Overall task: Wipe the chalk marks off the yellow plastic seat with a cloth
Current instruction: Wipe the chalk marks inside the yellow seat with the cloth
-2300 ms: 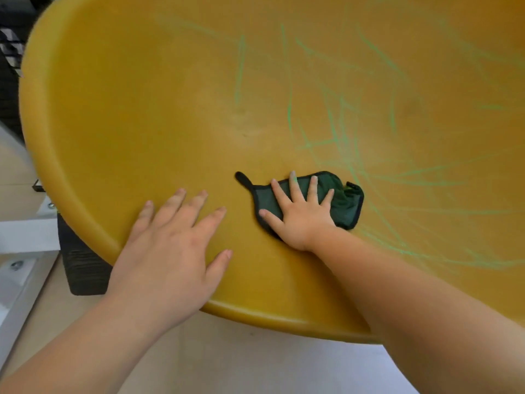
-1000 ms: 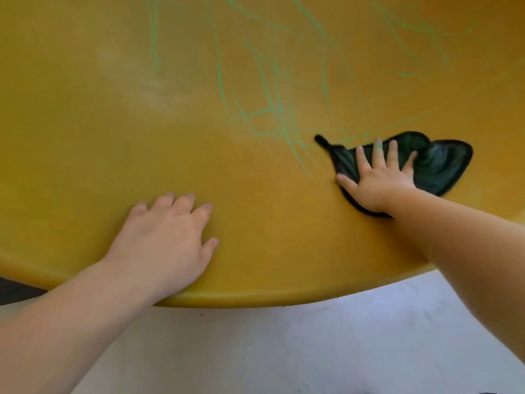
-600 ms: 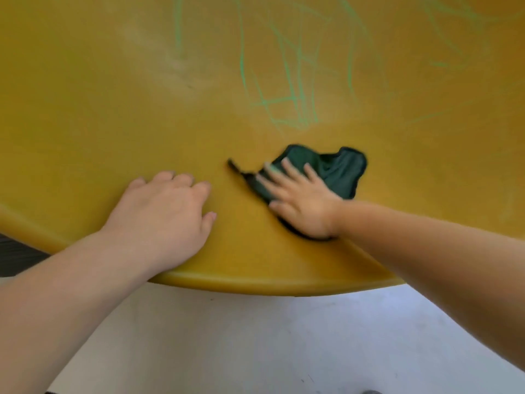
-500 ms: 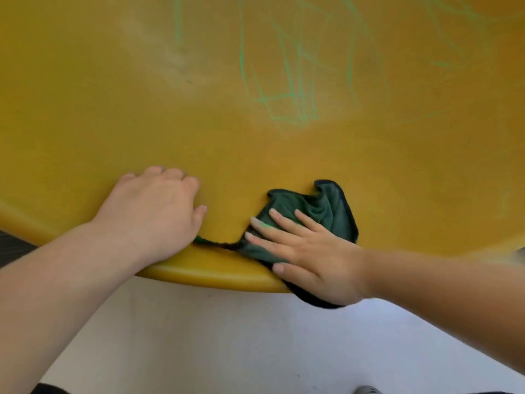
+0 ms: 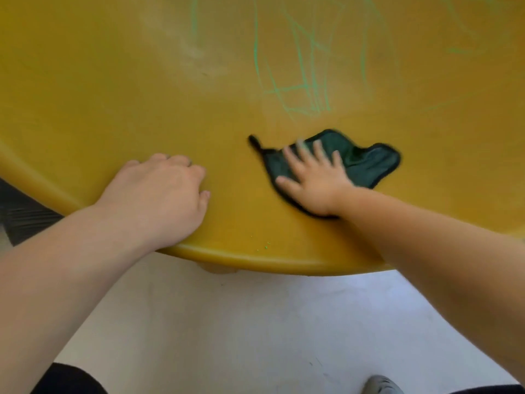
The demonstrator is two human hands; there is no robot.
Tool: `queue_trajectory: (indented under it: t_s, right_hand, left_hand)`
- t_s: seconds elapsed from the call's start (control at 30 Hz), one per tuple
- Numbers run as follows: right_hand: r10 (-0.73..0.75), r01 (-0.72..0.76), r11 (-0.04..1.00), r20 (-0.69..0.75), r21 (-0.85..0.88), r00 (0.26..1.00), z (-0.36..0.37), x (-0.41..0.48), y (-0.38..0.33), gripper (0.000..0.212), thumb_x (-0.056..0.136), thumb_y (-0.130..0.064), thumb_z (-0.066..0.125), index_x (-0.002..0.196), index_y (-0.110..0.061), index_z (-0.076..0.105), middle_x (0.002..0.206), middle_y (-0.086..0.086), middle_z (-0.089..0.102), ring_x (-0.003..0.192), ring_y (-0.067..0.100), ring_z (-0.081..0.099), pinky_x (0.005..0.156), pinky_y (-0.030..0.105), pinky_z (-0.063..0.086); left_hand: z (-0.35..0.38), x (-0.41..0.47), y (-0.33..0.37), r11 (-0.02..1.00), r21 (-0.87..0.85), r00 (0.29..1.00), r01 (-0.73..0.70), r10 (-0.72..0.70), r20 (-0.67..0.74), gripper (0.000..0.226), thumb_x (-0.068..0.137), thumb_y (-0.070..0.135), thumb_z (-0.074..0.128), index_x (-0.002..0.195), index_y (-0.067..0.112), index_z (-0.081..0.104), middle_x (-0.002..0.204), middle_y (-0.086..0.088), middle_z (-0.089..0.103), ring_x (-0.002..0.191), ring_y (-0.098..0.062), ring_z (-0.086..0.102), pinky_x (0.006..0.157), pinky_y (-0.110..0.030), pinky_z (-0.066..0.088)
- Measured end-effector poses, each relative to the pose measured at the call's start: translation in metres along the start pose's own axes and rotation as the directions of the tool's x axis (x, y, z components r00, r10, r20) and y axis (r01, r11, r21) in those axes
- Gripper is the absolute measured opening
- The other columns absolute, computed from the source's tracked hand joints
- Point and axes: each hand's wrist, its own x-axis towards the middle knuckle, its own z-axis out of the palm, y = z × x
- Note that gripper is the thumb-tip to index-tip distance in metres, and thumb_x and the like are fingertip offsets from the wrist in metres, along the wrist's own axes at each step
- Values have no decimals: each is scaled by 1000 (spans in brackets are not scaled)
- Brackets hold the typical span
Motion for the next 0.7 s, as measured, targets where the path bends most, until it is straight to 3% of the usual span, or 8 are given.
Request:
queue_trajectory:
  t_s: [0.13,0.2,0.27,0.33,0.4,0.47,0.57,0.7]
  right_hand:
    - [-417,411,908,73,78,906,8,-90,-53,65,105,-61,15,161,-42,-12,171,-13,-19,157,20,-22,125,48,-11]
    - [-485,476,874,128,95,865,8,-126,-36,61,102,-65,7,155,-52,-22,165,-23,-29,153,15,-31,123,41,-16]
    - [-370,366,929,183,54,911,6,-129,-2,62,88,-79,-12,144,-63,-30,160,-26,-35,152,14,-33,125,42,-10]
    - [-141,148,989,178,-26,974,1,-106,34,83,64,-90,-28,141,-61,-32,163,-20,-33,155,22,-25,126,52,-1]
    - [74,-67,996,133,-55,988,-3,-68,63,97,62,-93,-21,150,-55,-25,168,-13,-28,157,27,-21,125,60,-1]
    - [182,-180,983,77,-33,980,-7,-24,76,95,71,-90,-9,156,-51,-19,169,-11,-26,157,29,-23,123,66,-5]
    - [215,-215,976,3,23,977,-13,28,42,81,91,-83,2,160,-44,-16,170,-6,-24,156,34,-23,121,71,-7]
    - [51,-44,992,-57,116,997,-17,52,-49,76,98,-76,8,161,-41,-13,171,-5,-22,156,35,-21,121,70,-7]
  left_hand:
    - [-3,-2,-5,1000,-5,999,28,-28,-21,48,92,48,35,124,22,58,132,-2,57,122,-28,51,96,-46,47]
    - [-4,-4,-7,999,-6,999,34,-34,-12,48,93,49,34,126,23,57,133,-1,56,124,-27,50,99,-46,44]
    - [-5,-8,-10,999,4,999,40,-40,-15,48,93,50,33,127,24,56,136,0,55,128,-26,47,103,-48,40]
    - [-9,-11,-16,999,12,998,53,-53,-27,49,93,50,32,128,24,56,138,0,53,131,-27,44,107,-52,35]
    - [-11,-15,-21,998,24,997,65,-64,-31,50,93,50,31,129,24,55,138,-1,53,132,-28,42,108,-55,32]
    - [-11,-18,-23,997,39,998,63,-63,-24,51,94,50,30,131,25,54,140,0,52,133,-28,40,109,-58,30]
    - [-9,-20,-22,998,45,999,49,-49,-8,51,94,50,30,133,26,52,142,0,51,136,-28,38,110,-59,29]
    - [-9,-19,-24,997,35,998,63,-62,-24,50,96,48,30,133,24,53,142,0,50,137,-28,36,111,-63,25]
